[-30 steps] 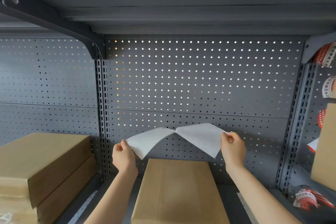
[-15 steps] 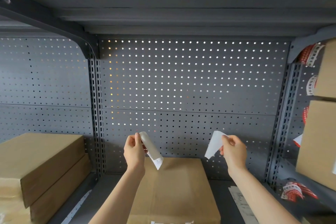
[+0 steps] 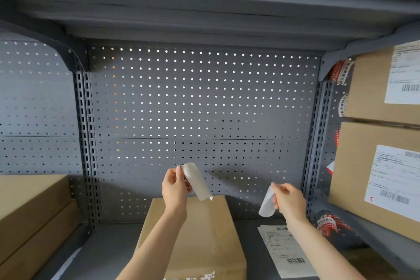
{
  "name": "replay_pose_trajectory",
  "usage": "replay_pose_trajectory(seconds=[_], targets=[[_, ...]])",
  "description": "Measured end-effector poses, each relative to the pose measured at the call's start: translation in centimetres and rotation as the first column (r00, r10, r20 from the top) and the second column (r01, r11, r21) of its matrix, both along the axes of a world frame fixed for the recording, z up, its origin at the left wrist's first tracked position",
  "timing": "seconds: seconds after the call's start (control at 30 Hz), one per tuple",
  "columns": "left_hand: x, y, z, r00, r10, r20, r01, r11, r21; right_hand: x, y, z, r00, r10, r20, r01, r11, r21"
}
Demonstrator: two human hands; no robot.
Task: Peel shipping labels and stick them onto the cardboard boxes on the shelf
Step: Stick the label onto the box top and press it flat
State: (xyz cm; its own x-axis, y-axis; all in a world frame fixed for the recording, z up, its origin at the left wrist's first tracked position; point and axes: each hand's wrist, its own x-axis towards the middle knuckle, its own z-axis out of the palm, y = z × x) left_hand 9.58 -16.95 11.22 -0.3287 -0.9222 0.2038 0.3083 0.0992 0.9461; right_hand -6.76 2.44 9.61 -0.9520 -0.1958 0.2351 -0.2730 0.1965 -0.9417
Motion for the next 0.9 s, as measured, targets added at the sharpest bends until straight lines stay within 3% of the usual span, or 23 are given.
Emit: replay_pose_trajectory(seconds=[0.4, 0.7, 0.9], targets=[[0.5, 0.6, 0.3, 0.999, -0.028, 0.040, 0.029, 0.999, -0.028, 1.5, 0.3, 0.3, 0.996, 0.063, 0.061, -0.067, 0.995, 0.070], [2.7, 0.5, 1.5, 0.998, -0.016, 0.058, 0.023, 0.991, -0.130, 6.0, -4.1, 3.9, 0.961, 0.275, -0.031, -0.270, 0.956, 0.116], [4.7, -0.1, 2.3, 0.993, 0.073, 0.098, -0.045, 0.964, -0.262, 9.5, -7.8, 6.7, 0.891, 0.453, -0.004, -0.451, 0.889, 0.078]])
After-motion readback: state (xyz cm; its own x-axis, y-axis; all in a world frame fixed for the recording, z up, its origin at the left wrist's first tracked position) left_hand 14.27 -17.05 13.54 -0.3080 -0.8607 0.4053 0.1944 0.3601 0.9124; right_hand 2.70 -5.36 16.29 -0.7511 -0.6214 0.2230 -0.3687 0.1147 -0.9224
